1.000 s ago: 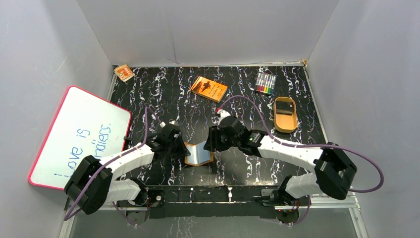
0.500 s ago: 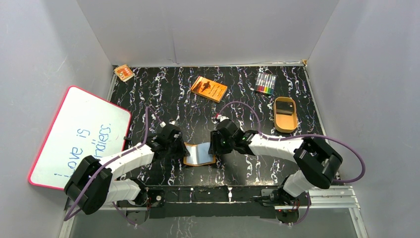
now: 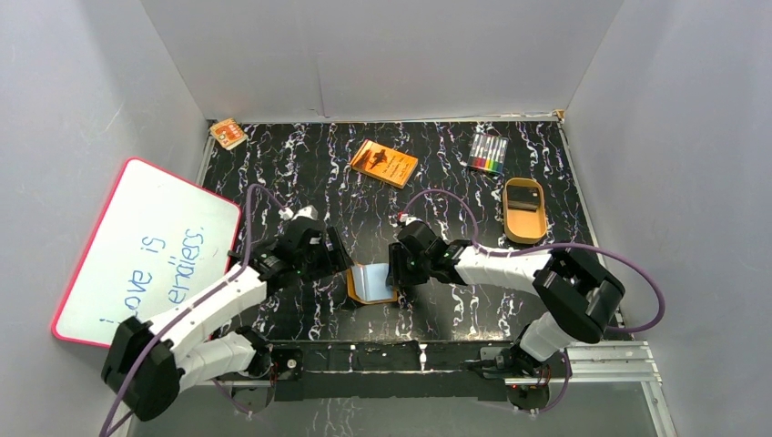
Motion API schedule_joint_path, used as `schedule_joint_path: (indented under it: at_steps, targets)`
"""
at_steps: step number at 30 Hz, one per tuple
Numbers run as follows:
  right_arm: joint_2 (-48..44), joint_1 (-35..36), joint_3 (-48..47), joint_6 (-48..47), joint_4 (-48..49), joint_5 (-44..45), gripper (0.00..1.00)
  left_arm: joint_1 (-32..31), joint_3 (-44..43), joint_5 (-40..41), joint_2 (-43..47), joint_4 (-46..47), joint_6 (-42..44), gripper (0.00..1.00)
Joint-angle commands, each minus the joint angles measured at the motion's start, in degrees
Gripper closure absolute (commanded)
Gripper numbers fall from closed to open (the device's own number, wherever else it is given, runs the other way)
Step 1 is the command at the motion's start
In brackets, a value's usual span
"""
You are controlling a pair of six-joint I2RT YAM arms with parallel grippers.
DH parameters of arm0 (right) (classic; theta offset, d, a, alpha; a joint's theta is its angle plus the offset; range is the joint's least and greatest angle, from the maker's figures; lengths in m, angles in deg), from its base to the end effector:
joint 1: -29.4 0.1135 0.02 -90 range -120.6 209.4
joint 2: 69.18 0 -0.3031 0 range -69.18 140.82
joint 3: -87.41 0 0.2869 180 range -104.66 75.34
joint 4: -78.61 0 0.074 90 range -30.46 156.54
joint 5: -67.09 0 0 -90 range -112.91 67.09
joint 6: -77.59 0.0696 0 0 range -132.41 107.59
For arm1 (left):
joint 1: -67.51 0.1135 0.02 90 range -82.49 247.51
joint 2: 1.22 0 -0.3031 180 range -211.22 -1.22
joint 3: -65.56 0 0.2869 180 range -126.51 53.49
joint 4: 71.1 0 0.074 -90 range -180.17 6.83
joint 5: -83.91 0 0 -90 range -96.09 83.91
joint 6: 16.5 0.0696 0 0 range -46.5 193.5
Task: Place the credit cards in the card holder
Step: Open the card holder at the center of the board.
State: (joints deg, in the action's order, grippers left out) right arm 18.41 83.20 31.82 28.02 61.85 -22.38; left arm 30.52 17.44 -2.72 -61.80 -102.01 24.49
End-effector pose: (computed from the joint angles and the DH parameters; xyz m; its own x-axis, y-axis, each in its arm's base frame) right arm 0.2044 0.2782 0.1563 -0.8590 -0.0757 -0.5063 -0.3235 0.8468 0.4222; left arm 0.2066 -0.1505 0.2171 -0.7874 -0.3503 -0.5073 -0.0424 0.8517 -0.5222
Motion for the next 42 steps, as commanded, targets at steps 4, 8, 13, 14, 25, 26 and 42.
schedule_joint_path:
  at_steps: [4, 8, 13, 14, 25, 26, 42]
  targets:
    - [0.2, 0.0, -2.6, -0.6, -0.7, 1.3, 0.5, -0.2, -7.0, -2.4, 6.3, -0.7, -0.7, 0.29]
    - [0.8, 0.0, -2.9, -0.7, -0.5, 1.3, 0.5, -0.2, -7.3, -12.6, 2.2, 7.7, -3.5, 0.36]
    - [1.2, 0.1, -3.3, -0.5, -0.5, 1.0, 0.5, -0.3, -4.1, -15.9, -3.8, 13.6, -6.0, 0.47]
    - [1.3, 0.1, -3.2, -0.5, -0.5, 1.0, 0.5, -0.2, -3.2, -16.0, -4.6, 14.8, -6.2, 0.49]
    - [0.5, 0.1, -2.6, -0.2, -0.8, 0.8, 0.51, -0.3, 2.7, -8.8, -8.8, 10.1, -4.4, 0.71]
    - [0.5, 0.1, -2.5, -0.2, -0.7, 0.7, 0.51, -0.2, 3.2, -7.9, -9.0, 9.4, -4.1, 0.73]
    - [-1.0, -0.7, -0.1, 1.9, 0.5, -0.2, 0.51, -0.3, 7.4, -5.7, -16.2, 13.7, -2.1, 0.89]
